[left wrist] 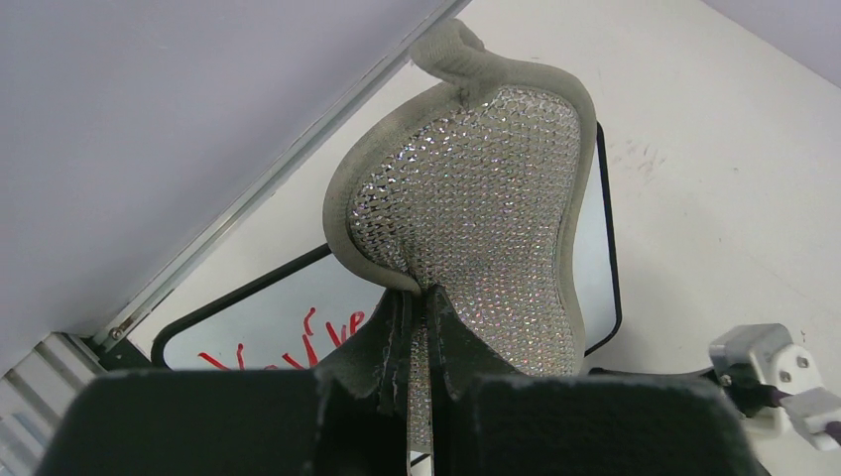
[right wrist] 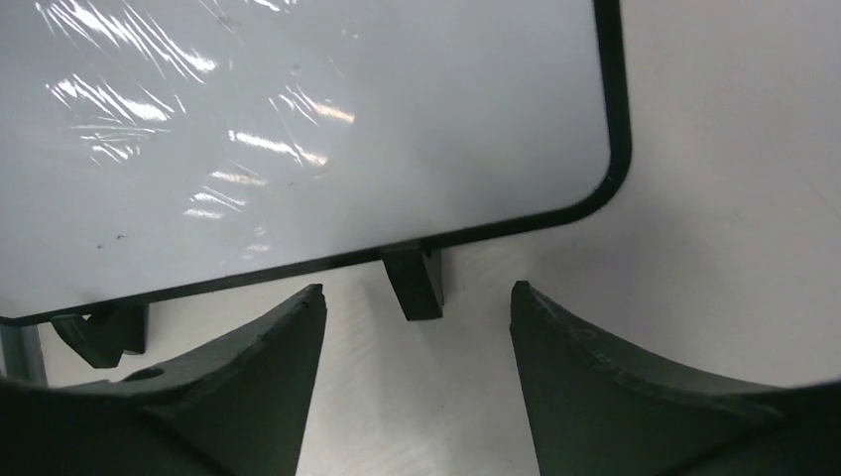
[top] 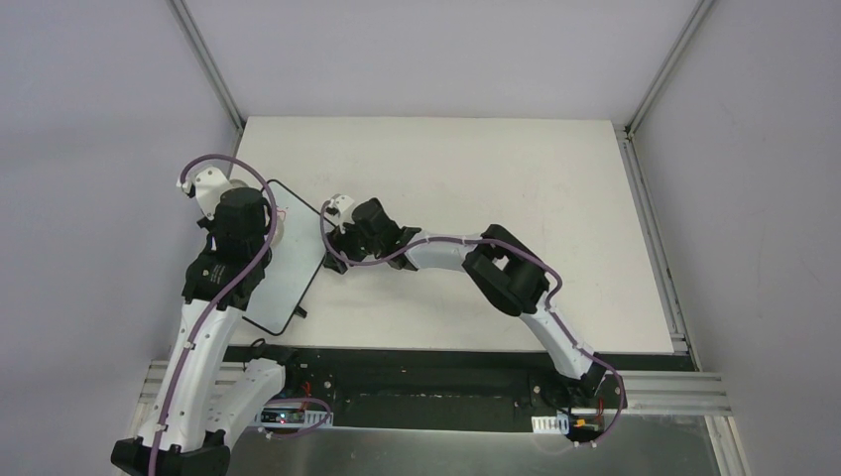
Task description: Erase the whiteboard
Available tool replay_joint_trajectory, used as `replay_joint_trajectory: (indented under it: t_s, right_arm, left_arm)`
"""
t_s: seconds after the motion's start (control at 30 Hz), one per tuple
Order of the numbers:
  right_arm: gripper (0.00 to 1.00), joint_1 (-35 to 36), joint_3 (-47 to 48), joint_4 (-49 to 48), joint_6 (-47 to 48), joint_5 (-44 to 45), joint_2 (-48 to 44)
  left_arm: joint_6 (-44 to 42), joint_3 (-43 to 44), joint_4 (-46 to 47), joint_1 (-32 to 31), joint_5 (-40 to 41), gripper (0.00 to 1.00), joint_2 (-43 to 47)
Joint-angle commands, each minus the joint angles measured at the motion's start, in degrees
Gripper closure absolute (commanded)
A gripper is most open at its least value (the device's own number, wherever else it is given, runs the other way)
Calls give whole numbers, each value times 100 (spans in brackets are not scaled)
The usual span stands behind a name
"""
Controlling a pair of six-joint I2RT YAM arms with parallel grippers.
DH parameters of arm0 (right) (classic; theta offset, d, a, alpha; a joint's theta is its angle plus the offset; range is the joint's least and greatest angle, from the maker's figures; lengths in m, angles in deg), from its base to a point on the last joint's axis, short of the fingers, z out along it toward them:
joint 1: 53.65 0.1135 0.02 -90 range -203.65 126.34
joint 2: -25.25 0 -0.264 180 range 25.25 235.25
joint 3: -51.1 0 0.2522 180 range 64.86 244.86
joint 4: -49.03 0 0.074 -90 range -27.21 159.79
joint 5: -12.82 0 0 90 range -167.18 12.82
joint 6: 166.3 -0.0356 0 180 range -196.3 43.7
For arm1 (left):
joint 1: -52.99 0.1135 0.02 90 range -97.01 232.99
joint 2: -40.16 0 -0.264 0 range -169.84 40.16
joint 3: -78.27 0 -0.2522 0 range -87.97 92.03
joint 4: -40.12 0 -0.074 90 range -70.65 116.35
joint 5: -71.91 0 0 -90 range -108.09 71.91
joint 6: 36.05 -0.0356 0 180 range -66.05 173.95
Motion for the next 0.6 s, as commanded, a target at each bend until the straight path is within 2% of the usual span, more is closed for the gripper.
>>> replay_joint_trajectory:
  t_s: [0.0, 0.13, 0.4, 0.57]
  right_arm:
    - [34, 74, 443, 360, 149, 213, 277]
    - [45, 156, 449, 379, 373, 392, 339]
    - [69, 293, 274, 281, 565, 811, 247]
    - [92, 289, 194, 434, 585, 770, 126]
  left_arm:
    - [-97, -156, 367, -33, 50, 100, 83]
    - [-27, -209, 410, -33, -128, 100, -17]
    - [42, -109, 317, -33, 19, 100, -235]
    - [-1, -185, 393, -33, 72, 100, -348]
